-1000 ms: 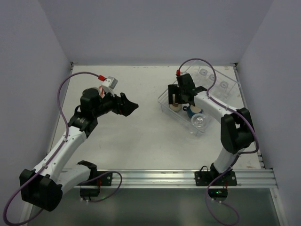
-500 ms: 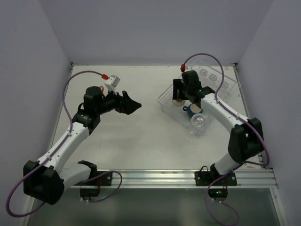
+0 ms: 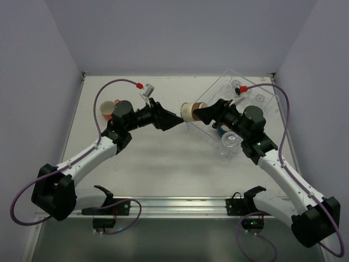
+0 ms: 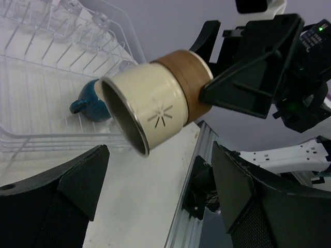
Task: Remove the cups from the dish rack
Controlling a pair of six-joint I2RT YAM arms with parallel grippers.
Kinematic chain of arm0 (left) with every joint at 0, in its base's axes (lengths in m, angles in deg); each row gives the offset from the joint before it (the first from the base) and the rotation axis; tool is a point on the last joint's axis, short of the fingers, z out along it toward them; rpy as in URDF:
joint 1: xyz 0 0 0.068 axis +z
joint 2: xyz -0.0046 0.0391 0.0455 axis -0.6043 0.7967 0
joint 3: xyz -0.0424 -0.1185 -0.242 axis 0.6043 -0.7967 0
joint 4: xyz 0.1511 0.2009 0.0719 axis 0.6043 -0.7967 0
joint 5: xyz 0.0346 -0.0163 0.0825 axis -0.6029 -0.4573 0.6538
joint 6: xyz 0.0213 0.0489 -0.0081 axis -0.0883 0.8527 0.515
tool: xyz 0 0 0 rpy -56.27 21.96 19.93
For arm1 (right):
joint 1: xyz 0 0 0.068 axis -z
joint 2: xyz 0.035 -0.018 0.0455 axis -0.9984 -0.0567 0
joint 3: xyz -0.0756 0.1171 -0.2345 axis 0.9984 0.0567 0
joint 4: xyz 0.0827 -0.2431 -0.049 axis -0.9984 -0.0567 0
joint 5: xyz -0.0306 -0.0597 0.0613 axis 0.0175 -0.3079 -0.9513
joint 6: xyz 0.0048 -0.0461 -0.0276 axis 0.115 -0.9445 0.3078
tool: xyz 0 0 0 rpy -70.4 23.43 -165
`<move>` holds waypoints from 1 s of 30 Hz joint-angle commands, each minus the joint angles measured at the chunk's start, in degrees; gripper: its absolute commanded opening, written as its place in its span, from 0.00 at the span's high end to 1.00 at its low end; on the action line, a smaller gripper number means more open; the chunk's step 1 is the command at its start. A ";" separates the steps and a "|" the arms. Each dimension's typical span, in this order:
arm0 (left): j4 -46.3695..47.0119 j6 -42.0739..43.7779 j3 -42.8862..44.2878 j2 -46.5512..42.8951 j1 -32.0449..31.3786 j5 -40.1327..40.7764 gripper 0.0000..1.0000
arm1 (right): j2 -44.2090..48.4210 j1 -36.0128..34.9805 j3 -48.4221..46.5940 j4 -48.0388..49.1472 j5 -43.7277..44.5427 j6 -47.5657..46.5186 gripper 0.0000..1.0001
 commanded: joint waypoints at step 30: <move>10.44 -2.55 2.08 -4.09 -2.98 5.70 1.00 | -2.93 1.00 11.71 27.43 -13.83 19.80 0.12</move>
